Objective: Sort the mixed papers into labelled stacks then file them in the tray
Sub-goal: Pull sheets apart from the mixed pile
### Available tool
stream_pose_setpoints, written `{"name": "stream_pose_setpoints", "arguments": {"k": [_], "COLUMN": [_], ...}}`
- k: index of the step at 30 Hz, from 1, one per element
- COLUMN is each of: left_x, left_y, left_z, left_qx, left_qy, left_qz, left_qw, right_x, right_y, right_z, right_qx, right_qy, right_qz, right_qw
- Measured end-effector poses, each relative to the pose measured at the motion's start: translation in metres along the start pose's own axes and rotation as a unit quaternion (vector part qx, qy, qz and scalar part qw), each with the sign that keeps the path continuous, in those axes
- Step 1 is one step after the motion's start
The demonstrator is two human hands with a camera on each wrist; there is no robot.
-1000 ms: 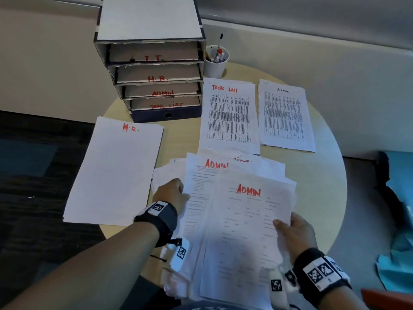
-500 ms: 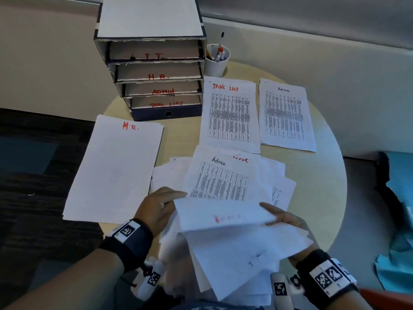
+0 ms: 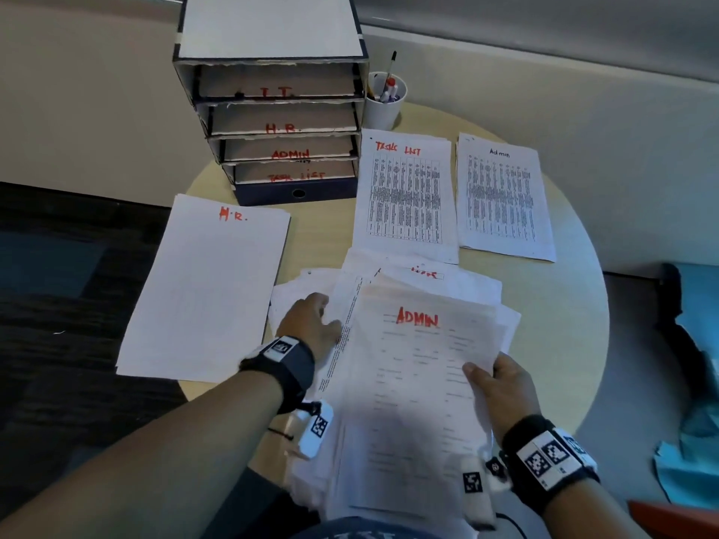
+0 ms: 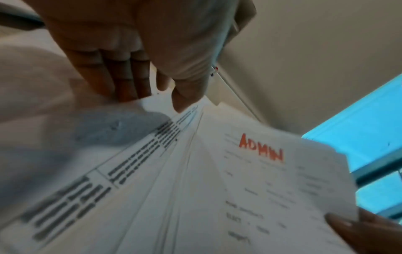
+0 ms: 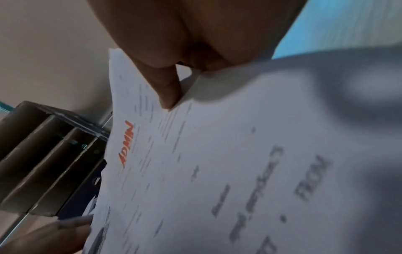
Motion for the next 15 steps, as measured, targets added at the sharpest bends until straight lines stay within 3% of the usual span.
{"name": "stream_pose_setpoints", "arguments": {"k": [3,6,8,11,15], "left_x": [0.011,0.011,0.005,-0.012,-0.034], "left_y": [0.004,-0.003,-0.003,-0.004,-0.01], "left_z": [0.008,0.002,-0.003,-0.01,-0.02], "left_qx": [0.018,-0.039,-0.023,0.023,-0.002], "left_qy": [-0.031,-0.003,0.01,0.023,0.057], "left_qz": [-0.039,-0.038,-0.005,0.055,0.118], "left_qw": [0.999,0.999,1.0,0.998,0.991], "right_x": [-0.003,-0.006,-0.007,-0.009,-0.011], "right_y": [-0.004,-0.004,0.005,0.011,0.011], "right_z": [-0.002,-0.009,-0.016,-0.016,-0.017], "right_qx": [0.006,0.023,0.081,0.168,0.184], "right_qy": [-0.015,-0.03,-0.017,-0.059,-0.081], "right_qz": [-0.006,-0.036,-0.033,-0.041,-0.039], "right_qw": [1.0,0.999,0.996,0.983,0.979]}}
Point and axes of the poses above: each hand's wrist, its own x-axis towards the middle knuckle, its own z-axis out of the palm, y = z × x, the point moved 8 cm from there along x, towards the middle knuckle, and after that the axes turned 13 degrees about -y, right-handed, at the moved point
